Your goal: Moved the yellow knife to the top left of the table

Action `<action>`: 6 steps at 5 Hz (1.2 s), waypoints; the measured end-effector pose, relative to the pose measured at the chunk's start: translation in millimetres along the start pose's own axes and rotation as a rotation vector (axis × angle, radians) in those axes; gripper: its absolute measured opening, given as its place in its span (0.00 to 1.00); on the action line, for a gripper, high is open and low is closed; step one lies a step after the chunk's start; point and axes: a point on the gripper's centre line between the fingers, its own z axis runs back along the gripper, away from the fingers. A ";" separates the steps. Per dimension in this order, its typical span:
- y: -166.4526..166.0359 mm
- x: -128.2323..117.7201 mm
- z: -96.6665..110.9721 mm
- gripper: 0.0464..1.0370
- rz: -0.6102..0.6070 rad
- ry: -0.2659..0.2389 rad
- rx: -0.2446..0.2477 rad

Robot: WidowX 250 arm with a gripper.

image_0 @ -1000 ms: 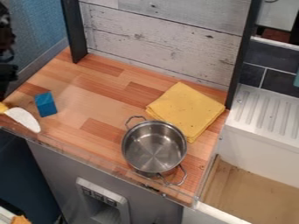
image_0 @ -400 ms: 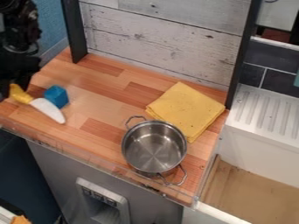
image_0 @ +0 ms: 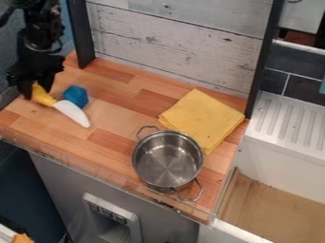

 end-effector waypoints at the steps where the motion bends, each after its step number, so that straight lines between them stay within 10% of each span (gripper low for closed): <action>1: -15.3 -7.4 2.3 0.45 -0.013 -0.004 0.010; 6: -108.7 -41.2 28.0 0.45 -0.130 0.023 -0.151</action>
